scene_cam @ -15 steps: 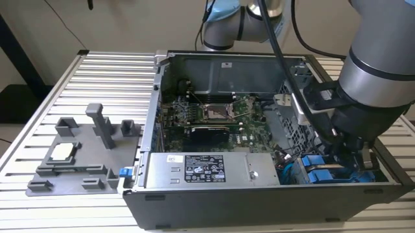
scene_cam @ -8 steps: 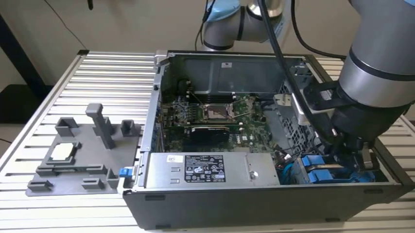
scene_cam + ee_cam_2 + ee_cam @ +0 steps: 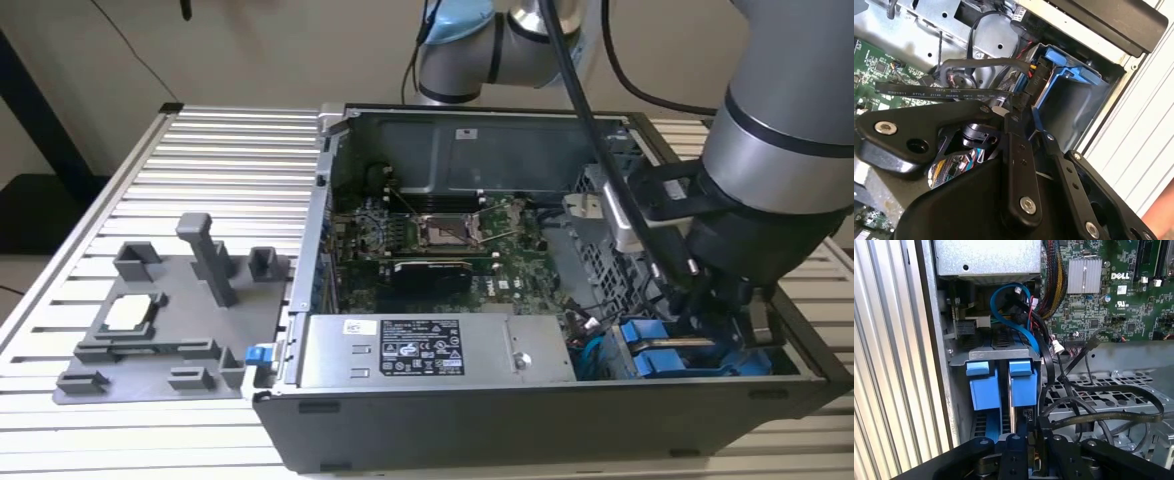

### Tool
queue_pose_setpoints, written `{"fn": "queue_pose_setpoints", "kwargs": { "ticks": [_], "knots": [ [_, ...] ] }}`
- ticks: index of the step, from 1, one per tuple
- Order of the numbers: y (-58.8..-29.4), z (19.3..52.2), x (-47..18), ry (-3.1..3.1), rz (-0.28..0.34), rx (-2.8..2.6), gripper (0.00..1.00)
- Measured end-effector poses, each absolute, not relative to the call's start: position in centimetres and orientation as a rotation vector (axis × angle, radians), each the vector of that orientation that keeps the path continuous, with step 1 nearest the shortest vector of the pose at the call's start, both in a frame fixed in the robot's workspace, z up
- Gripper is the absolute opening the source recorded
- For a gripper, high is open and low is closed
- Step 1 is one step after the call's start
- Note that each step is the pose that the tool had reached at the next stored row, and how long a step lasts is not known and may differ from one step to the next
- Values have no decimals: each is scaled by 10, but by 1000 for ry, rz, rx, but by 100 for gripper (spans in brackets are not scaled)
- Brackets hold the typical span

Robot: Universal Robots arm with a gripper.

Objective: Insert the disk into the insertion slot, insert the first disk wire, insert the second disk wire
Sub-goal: 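Insert the second disk wire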

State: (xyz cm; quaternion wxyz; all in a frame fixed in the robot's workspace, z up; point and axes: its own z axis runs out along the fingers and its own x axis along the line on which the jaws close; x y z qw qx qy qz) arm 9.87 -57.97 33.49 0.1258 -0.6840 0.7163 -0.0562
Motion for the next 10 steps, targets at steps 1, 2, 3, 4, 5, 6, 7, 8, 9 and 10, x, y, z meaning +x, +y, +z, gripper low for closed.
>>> {"fn": "queue_pose_setpoints", "kwargs": {
  "ticks": [1, 2, 3, 4, 5, 6, 7, 8, 9, 10],
  "knots": [
    [-580, 336, 99, 2086, -163, -1992, 24],
    [-580, 338, 99, 2086, -162, -1991, 24],
    [-580, 341, 99, 2086, -161, -1991, 24],
    [-580, 344, 99, 2086, -160, -1992, 24],
    [-580, 346, 99, 2088, -158, -1993, 24],
    [-580, 347, 99, 2090, -154, -1995, 24],
    [-580, 349, 99, 2093, -150, -1997, 24],
    [-580, 349, 99, 2097, -143, -2000, 24],
    [-580, 349, 99, 2106, -129, -2008, 24],
    [-580, 349, 99, 2113, -118, -2013, 24]
  ]
}}
